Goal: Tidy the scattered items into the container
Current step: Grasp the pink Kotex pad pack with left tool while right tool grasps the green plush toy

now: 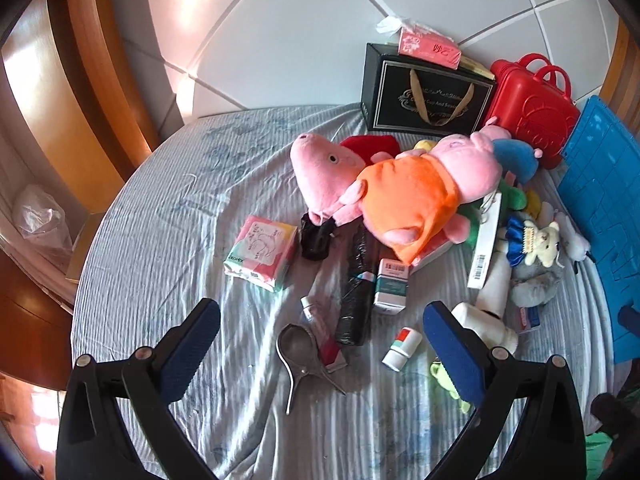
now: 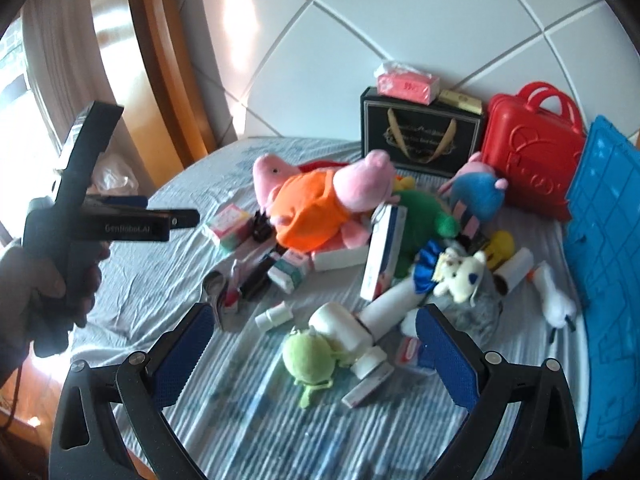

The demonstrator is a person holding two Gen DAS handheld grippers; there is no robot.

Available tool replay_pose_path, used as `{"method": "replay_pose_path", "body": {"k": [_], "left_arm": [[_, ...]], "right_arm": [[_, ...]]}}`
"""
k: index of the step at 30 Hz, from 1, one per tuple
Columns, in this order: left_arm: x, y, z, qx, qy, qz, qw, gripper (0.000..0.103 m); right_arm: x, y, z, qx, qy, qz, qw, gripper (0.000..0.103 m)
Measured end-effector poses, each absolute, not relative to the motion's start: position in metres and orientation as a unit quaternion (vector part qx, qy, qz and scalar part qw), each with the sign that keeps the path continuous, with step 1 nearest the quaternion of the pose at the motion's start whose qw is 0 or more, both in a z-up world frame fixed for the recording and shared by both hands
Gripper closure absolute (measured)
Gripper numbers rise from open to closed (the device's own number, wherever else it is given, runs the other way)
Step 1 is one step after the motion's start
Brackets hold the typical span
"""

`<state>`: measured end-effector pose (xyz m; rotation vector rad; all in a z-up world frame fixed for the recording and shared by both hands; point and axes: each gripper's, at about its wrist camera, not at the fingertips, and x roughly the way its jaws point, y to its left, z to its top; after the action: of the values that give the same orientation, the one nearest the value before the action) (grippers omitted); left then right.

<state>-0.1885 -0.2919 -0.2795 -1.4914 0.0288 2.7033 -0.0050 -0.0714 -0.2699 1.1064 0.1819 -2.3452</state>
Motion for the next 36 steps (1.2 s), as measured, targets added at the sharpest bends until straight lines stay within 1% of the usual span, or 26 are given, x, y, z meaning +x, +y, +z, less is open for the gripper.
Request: {"method": "replay_pose_path", "body": {"k": [9,18,22,25,27,28,29,31,34,36], "left_arm": [[-0.212,-0.324,-0.337,-0.497,0.024,0.866,0.042,0.0],[-0.243,-0.331,-0.38,-0.497,0.038,0.866,0.046,0.0],[-0.266,-0.333,-0.398,-0.506,0.048,0.86,0.047,0.0],[-0.285,-0.336,-0.41,-0.508,0.067,0.858,0.039,0.003],[-0.295,-0.338,-0.417,-0.513,0.077,0.854,0.032,0.009],[-0.299,-0.338,-0.419,-0.514,0.078,0.854,0.033,0.013],[-0.302,-0.339,-0.421,-0.513,0.079,0.854,0.034,0.014],[-0.306,-0.337,-0.424,-0.508,0.088,0.856,0.036,0.016],[-0.31,-0.337,-0.429,-0.509,0.08,0.856,0.038,0.018],[-0.312,-0.336,-0.435,-0.516,0.08,0.852,0.036,0.021]], "right_arm": [[0.002,-0.1,-0.367,0.476,0.088,-0.838,0.25,0.001],[-0.016,-0.113,-0.418,0.51,0.088,-0.826,0.224,0.001],[-0.024,-0.116,-0.431,0.514,0.081,-0.827,0.211,0.001],[-0.03,-0.121,-0.44,0.519,0.073,-0.826,0.21,0.001],[-0.031,-0.126,-0.446,0.521,0.071,-0.824,0.214,0.001],[-0.032,-0.128,-0.449,0.52,0.072,-0.824,0.215,0.004],[-0.034,-0.13,-0.451,0.518,0.07,-0.824,0.216,0.006],[-0.038,-0.131,-0.455,0.52,0.063,-0.824,0.214,0.016],[-0.046,-0.127,-0.461,0.525,0.048,-0.825,0.202,0.028],[-0.049,-0.125,-0.461,0.526,0.041,-0.826,0.198,0.031]]}}
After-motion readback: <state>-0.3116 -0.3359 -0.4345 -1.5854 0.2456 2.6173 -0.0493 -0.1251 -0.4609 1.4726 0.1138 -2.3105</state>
